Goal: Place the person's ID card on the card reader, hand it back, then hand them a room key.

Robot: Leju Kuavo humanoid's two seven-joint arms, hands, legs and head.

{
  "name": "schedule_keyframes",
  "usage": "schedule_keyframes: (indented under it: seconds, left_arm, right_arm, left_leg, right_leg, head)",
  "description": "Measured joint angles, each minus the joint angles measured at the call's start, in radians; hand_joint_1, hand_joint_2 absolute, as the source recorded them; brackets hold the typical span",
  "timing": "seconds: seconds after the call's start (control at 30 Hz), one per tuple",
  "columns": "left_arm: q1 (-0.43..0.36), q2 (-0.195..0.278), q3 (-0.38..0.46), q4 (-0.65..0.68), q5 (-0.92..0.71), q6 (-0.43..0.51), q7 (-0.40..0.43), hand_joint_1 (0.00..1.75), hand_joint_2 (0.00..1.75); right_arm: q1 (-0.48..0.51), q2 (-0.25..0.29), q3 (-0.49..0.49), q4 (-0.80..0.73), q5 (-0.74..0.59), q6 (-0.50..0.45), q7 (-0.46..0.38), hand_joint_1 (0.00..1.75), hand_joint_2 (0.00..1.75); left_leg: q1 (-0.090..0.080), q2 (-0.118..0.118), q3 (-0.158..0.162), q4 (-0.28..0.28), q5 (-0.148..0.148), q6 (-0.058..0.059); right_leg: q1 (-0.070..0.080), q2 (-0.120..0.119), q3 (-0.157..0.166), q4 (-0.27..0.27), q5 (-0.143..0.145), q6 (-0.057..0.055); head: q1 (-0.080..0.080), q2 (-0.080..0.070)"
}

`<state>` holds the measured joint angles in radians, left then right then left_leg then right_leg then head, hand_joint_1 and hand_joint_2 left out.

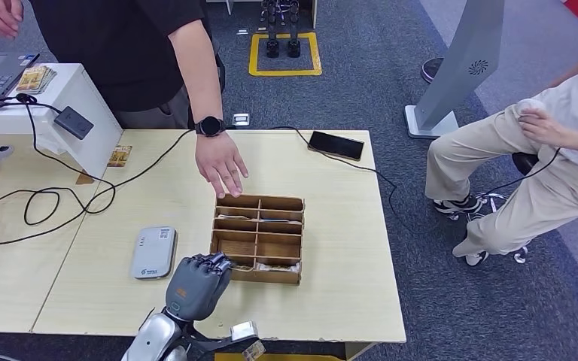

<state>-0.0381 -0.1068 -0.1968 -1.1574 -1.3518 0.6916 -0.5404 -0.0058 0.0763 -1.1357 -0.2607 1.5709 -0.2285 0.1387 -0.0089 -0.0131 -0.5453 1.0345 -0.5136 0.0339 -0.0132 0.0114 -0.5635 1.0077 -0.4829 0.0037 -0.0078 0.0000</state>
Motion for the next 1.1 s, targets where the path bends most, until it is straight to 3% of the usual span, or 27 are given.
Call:
schedule_keyframes:
  seconds: [0.2,0.43,0.5,0.7,1.1]
  left_arm:
    - [0.001,-0.096,0.125,-0.003,0.088,0.0,-0.142,1.75,1.75]
    - [0.001,-0.131,0.161,-0.038,0.344,0.002,-0.157,1.75,1.75]
    - [0.0,-0.132,0.161,-0.048,0.457,0.002,-0.158,1.75,1.75]
    - [-0.05,-0.13,0.131,-0.091,0.996,0.006,-0.106,1.75,1.75]
    - [-0.162,-0.134,0.108,-0.152,1.03,0.006,-0.106,1.75,1.75]
  right_arm:
    - [0.0,0.0,0.0,0.0,0.0,0.0,0.001,0.0,1.75]
    - [0.001,0.003,0.0,0.0,0.0,0.0,0.013,0.0,1.75]
    - [0.001,0.006,0.0,0.0,0.0,0.0,0.018,0.0,1.75]
    - [0.001,0.031,0.0,-0.007,0.0,-0.013,0.039,0.0,1.75]
    - [0.0,0.04,0.005,-0.012,0.0,-0.016,0.042,0.0,1.75]
  left_leg:
    - [0.0,0.0,0.0,0.0,0.0,0.0]
    - [0.0,0.0,0.001,0.0,0.0,0.0]
    - [0.0,0.001,0.001,0.0,0.0,0.0]
    - [0.0,0.001,0.001,0.0,0.001,0.0]
    - [0.0,0.001,0.001,0.0,0.001,0.001]
  right_leg:
    - [0.0,0.0,0.0,0.0,0.0,0.0]
    - [0.0,0.0,0.0,0.0,0.0,0.0]
    - [0.0,0.001,0.0,0.0,0.0,0.0]
    - [0.0,0.001,0.0,0.0,0.0,0.0]
    - [0.0,0.001,0.0,0.0,0.001,0.0]
  head:
    - [0.0,0.0]
    - [0.0,0.0]
    - [0.0,0.0]
    - [0.0,0.0]
    - [0.0,0.0]
